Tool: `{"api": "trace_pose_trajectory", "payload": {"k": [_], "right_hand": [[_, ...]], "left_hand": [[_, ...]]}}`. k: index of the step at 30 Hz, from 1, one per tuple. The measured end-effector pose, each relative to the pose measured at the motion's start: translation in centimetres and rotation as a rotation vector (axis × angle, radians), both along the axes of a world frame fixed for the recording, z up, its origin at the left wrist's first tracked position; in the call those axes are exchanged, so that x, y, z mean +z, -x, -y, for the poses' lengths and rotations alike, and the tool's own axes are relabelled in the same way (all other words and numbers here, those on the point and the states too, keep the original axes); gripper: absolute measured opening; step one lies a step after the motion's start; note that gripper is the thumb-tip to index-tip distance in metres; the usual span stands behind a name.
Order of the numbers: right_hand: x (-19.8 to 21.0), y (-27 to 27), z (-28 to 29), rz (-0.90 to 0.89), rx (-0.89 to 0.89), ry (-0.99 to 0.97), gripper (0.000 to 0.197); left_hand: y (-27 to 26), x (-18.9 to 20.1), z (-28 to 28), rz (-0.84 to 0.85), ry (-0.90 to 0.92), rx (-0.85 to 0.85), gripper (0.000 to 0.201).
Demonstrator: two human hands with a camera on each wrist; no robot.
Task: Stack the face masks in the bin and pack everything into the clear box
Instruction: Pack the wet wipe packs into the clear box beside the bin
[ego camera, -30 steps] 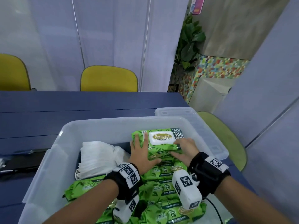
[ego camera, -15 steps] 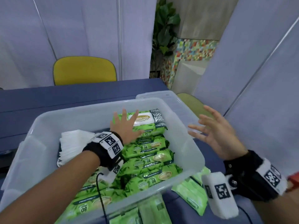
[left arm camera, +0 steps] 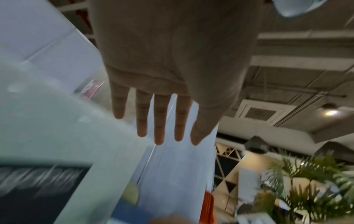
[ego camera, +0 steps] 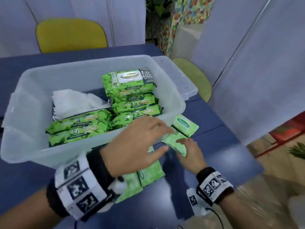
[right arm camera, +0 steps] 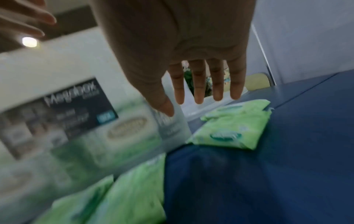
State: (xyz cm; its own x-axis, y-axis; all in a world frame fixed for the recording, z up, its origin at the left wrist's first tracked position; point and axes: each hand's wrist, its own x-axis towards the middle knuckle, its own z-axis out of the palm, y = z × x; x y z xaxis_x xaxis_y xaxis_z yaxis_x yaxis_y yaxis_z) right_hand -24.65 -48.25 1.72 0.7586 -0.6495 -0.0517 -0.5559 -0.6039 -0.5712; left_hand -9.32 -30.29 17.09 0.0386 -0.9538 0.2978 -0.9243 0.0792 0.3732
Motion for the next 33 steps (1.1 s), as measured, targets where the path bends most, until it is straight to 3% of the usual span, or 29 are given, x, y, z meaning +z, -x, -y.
{"api": "trace_pose_trajectory", "payload": {"k": [5,8,10,12,16,20,22,23,26,29,33], "right_hand": [[-3.5,-0.7,-1.5,-0.343,0.056,0.143,0.057],[-4.7,-1.7,-1.6,-0.417,0.022,0.247,0.065],[-5.4,-2.2,-0.8,-0.450,-0.048,0.235,0.071],[-5.9,-2.4,0.0,-0.502,-0.096,0.201,0.073],[-6.5,-1.6,1.3,-0.454,-0.055,0.277,0.064],[-7.7,0.7,2.4,-0.497,0.097,0.357,0.077],[-5.7,1.4,1.6,-0.481,0.152,0.401,0.079],[-4.2,1.7,1.1,-0.453,0.188,0.406,0.069],[-2.7,2.7,1.1,-0.293,0.023,0.135,0.026],[-3.8,3.8,0.7,0.029,-0.167,-0.241,0.026],[-7.8,3.9,-2.3,-0.020,-0.278,-0.573,0.032]], "left_hand": [[1.8,-10.6,-3.0,-0.101,-0.341,0.121,0.047],[2.2,-15.8,-4.9,-0.131,-0.529,0.185,0.046],[2.5,-18.4,-6.1,-0.077,-0.590,0.186,0.040],[2.9,-20.5,-7.0,-0.080,-0.678,0.219,0.048],[3.2,-21.8,-7.5,0.001,-0.643,0.208,0.052],[3.1,-21.9,-7.5,-0.043,-0.605,0.236,0.049],[3.0,-21.5,-7.0,-0.095,-0.531,0.258,0.044],[3.0,-20.9,-6.5,-0.157,-0.541,0.263,0.043],[3.1,-19.9,-5.2,-0.334,-0.497,0.320,0.043],[3.6,-19.1,-3.5,-0.478,-0.431,0.369,0.044],[6.0,-18.7,-1.5,-0.660,-0.579,0.356,0.055]]}}
